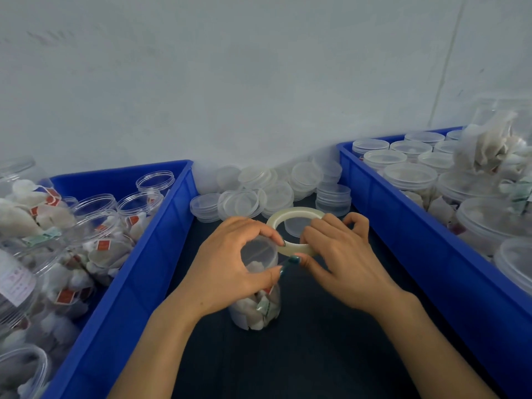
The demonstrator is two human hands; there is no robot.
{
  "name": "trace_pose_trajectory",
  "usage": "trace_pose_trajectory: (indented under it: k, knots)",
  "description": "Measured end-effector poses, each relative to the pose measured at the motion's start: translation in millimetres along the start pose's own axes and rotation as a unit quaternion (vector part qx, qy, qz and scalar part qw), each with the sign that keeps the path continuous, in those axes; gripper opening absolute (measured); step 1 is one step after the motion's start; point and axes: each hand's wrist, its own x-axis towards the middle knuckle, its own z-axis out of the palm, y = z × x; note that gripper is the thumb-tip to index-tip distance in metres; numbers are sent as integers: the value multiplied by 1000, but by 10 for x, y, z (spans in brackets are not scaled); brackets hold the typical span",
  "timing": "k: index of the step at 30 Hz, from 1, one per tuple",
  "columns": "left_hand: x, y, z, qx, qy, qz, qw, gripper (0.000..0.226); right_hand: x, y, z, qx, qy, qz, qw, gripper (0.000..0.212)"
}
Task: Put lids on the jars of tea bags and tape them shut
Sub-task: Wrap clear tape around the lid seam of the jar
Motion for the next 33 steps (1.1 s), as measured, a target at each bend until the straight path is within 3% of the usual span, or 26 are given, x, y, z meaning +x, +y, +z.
trace_pose_trajectory:
  k: [4, 8, 14, 20, 27, 30, 33]
  knots:
    - [-12, -13, 9, 10, -4, -45, 999, 68, -8, 10, -22, -21, 31, 9, 999, 40]
    - [-4, -38, -38, 88, -10, -146, 985, 94, -8, 3, -41, -31, 71, 17, 997, 41]
    - [-25, -62, -188, 150, -66, -93, 982, 93, -13, -34, -32, -28, 35, 4, 999, 35]
    - [-62, -104, -233, -7, -107, -76, 991, 97, 6, -81, -8, -43, 71, 22, 996, 47]
    - [-45, -123, -246, -91, -149, -26, 984, 90, 18, -104, 16, -34, 94, 47, 994, 66]
    - [-30, -108, -242, -101, -162, -19, 981, 84, 18, -118, 14, -18, 78, 54, 995, 70]
    - [3, -26, -165, -40, -134, -22, 990, 79, 19, -128, 17, -14, 86, 50, 995, 61]
